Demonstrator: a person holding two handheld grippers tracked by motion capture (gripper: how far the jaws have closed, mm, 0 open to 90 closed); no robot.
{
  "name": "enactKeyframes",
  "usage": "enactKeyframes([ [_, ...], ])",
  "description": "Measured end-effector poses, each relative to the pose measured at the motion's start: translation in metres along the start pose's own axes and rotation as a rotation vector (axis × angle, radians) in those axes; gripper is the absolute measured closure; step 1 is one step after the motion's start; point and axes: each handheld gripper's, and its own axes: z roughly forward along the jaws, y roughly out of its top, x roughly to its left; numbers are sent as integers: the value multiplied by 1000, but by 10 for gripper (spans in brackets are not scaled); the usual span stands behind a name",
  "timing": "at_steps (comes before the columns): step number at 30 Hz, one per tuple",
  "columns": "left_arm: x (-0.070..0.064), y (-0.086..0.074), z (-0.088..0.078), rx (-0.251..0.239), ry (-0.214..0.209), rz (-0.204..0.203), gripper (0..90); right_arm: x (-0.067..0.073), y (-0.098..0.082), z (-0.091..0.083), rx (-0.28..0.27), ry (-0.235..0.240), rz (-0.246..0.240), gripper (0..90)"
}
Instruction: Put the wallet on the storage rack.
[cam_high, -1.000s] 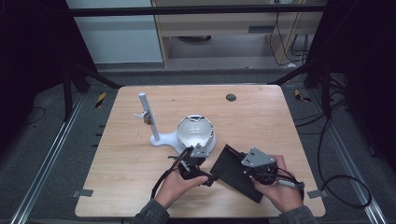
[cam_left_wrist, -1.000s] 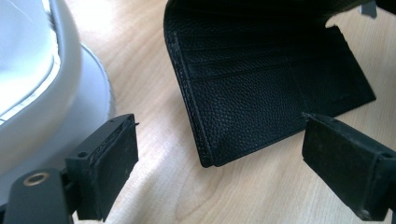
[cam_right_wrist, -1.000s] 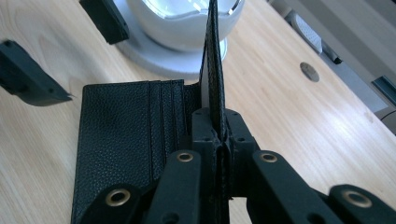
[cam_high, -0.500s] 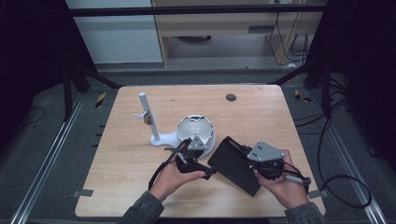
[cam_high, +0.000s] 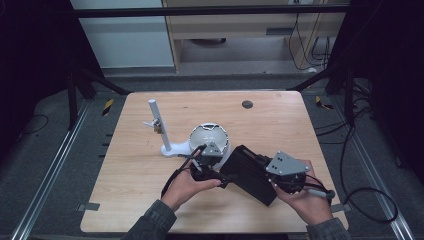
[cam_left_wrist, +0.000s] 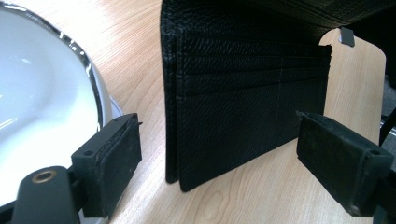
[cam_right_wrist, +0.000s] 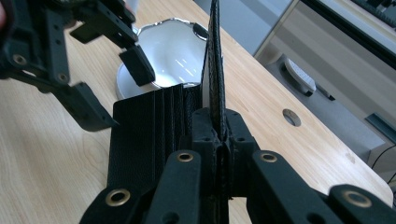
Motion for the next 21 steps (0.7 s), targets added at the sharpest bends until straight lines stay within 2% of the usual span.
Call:
enactKeyframes([
  [4, -1, 4, -1, -4, -8, 15, 142, 1, 4, -4, -22, 6, -8, 852],
  [7, 2, 8, -3, -25, -23, 14, 141, 2, 8, -9, -41, 9, -21, 852],
  [14, 8, 15, -3, -21, -33, 26, 143, 3, 16, -14, -69, 18, -38, 852],
  [17, 11, 17, -1, -19, -60, 30, 153, 4, 19, -15, -86, 19, -43, 852],
  [21, 14, 17, 0, -12, -86, 5, 246, 3, 20, -17, -102, 19, -43, 852],
])
